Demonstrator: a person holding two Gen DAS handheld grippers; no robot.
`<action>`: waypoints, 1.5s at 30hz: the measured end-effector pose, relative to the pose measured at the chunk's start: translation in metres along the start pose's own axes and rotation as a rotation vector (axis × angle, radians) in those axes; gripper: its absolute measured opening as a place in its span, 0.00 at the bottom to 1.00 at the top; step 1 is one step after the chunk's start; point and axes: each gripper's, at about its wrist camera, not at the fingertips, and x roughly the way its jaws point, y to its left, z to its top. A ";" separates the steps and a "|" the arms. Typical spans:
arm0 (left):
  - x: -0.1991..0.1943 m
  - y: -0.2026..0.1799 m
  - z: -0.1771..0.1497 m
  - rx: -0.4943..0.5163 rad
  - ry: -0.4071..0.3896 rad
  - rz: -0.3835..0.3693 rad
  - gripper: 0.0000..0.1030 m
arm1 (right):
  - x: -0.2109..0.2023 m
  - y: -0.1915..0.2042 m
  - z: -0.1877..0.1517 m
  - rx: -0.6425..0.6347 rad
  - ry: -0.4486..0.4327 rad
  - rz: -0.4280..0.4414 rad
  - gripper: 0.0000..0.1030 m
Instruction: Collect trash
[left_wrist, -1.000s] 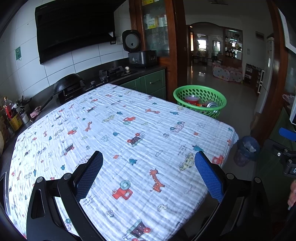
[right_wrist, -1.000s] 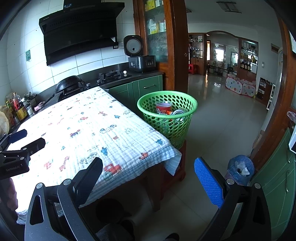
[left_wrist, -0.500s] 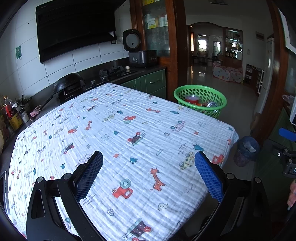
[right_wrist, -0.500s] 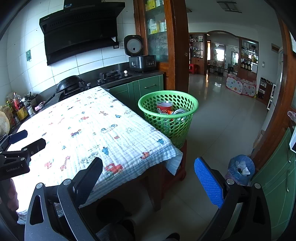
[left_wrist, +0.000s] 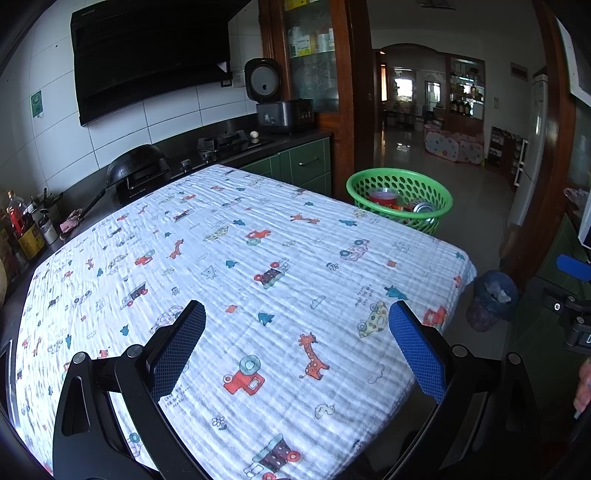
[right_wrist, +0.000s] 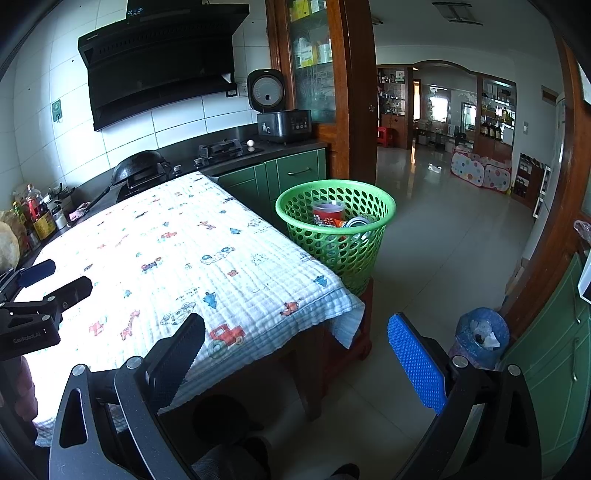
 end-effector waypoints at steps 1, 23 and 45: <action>0.000 0.000 0.000 -0.001 0.000 0.000 0.95 | 0.000 0.000 0.000 0.000 0.000 0.000 0.93; -0.001 0.001 -0.001 -0.003 0.001 -0.002 0.95 | 0.001 0.003 0.000 -0.006 0.003 0.004 0.93; -0.002 -0.001 0.000 -0.006 -0.012 -0.014 0.95 | 0.000 0.001 0.001 -0.003 -0.004 0.009 0.93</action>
